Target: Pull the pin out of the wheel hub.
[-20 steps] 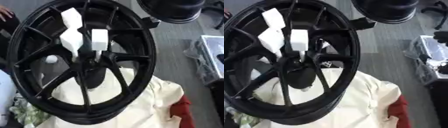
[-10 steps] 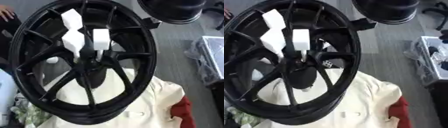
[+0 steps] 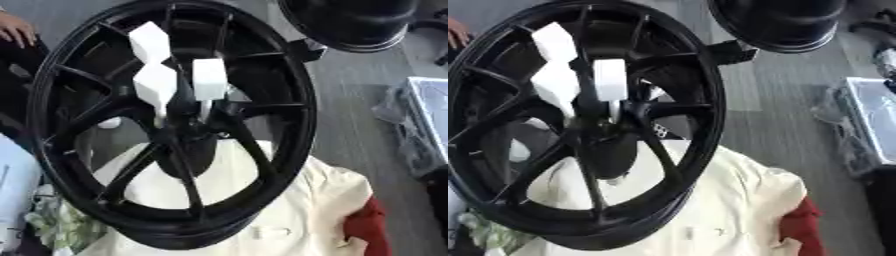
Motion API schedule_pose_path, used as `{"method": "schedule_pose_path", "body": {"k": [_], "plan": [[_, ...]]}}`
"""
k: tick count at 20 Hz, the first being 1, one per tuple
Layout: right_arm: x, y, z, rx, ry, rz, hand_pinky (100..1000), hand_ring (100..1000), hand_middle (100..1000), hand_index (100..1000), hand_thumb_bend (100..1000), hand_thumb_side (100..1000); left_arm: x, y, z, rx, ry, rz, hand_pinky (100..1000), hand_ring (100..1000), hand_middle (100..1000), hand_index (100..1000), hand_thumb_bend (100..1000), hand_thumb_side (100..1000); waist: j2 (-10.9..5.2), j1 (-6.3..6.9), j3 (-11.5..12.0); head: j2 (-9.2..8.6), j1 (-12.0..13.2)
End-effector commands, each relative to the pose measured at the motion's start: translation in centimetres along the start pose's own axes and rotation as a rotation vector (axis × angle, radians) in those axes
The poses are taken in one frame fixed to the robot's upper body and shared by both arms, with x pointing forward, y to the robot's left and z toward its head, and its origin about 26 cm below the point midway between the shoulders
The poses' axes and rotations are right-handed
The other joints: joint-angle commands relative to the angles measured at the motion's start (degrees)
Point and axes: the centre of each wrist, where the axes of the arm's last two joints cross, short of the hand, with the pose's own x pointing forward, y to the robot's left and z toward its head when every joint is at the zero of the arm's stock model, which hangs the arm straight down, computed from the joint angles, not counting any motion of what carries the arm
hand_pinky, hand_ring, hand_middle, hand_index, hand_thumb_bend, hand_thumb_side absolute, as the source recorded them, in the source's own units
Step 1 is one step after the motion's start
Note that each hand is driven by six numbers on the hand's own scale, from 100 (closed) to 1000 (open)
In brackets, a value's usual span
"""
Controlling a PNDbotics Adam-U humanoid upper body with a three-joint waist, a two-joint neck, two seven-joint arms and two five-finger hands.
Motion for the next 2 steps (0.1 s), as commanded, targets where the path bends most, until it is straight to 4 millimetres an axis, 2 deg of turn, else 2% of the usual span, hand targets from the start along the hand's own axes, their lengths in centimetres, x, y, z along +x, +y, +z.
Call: {"method": "schedule_pose_path", "body": {"k": [1,2], "plan": [[-0.44,0.24,-0.51,-0.041,-0.015,-0.062,895,769,697,827,100,413,0.60,-0.21,-0.25,-0.017,-0.019,0.010,811,809,712,750,471,672,-1.47,0.31,0.1,-0.43,-0.3],[-0.76,0.41,-0.64,-0.051,-0.015,-0.079,894,768,697,827,100,419,0.59,-0.29,-0.24,-0.019,-0.018,0.012,811,809,712,750,471,672,-1.46,0.35,0.2,-0.46,-0.3]]}}
